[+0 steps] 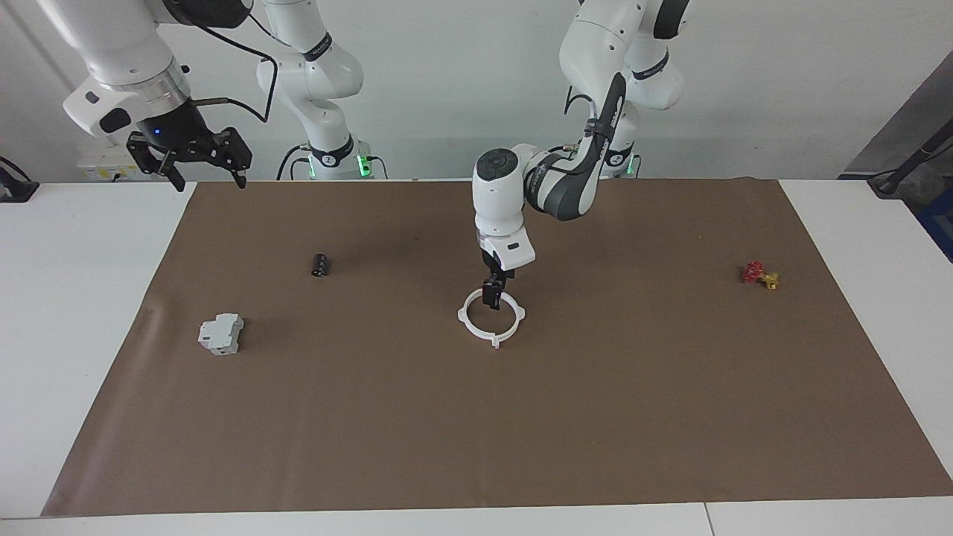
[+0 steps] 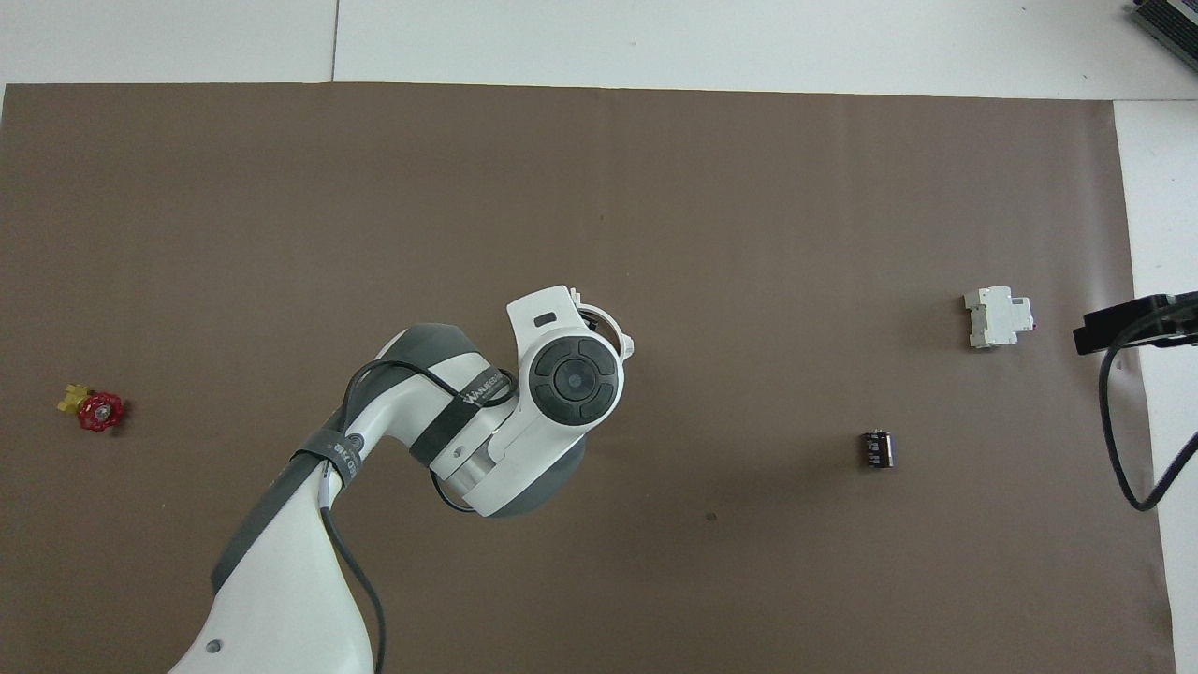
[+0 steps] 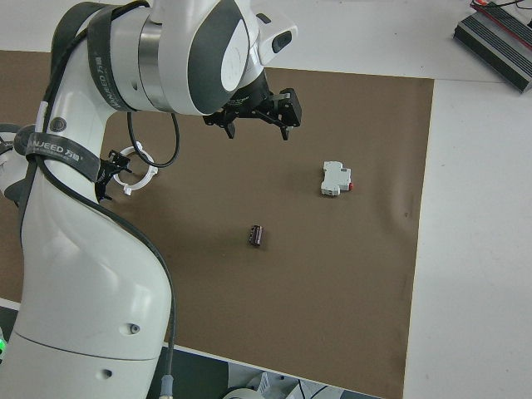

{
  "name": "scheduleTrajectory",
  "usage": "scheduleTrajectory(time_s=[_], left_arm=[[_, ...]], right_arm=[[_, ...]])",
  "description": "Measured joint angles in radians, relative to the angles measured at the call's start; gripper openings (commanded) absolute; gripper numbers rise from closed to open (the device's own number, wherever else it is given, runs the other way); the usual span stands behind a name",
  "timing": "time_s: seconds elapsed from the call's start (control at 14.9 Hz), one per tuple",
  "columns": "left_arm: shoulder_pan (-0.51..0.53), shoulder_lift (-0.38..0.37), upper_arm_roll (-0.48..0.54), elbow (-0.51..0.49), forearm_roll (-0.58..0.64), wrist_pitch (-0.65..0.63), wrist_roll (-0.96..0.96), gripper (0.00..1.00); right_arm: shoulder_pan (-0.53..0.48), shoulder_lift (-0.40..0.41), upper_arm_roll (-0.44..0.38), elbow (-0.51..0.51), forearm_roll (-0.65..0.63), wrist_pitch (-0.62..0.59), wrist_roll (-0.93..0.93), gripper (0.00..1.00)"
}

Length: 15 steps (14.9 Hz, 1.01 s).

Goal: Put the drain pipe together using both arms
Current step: 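Open the left gripper and withdraw it from the joined ring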

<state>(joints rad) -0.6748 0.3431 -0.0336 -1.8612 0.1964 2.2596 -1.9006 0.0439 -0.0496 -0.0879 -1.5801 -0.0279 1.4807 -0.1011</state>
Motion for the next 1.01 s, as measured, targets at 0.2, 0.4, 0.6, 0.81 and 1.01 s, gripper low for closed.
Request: scheduleTrajectory(time_s=[0.2, 0.4, 0.6, 0.81, 1.01], left_arm=[[0.052, -0.077, 0.009, 0.062, 0.001, -0.130, 0.127, 1.00], [0.142, -0.197, 0.012, 0.066, -0.003, -0.305, 0.430, 1.00], [0.265, -0.293, 0.017, 0.066, -0.074, -0.389, 0.740, 1.00], [0.474, -0.390, 0.024, 0.068, -0.152, -0.473, 1.128, 1.00], [0.664, -0.457, 0.029, 0.068, -0.167, -0.572, 1.588, 1.00]], right_arm=[[0.000, 0.000, 0.000, 0.000, 0.000, 0.000, 0.000, 1.00], [0.000, 0.000, 0.000, 0.000, 0.000, 0.000, 0.000, 1.00], [0.000, 0.000, 0.000, 0.000, 0.000, 0.000, 0.000, 1.00], [0.000, 0.000, 0.000, 0.000, 0.000, 0.000, 0.000, 1.00], [0.000, 0.000, 0.000, 0.000, 0.000, 0.000, 0.000, 1.00]])
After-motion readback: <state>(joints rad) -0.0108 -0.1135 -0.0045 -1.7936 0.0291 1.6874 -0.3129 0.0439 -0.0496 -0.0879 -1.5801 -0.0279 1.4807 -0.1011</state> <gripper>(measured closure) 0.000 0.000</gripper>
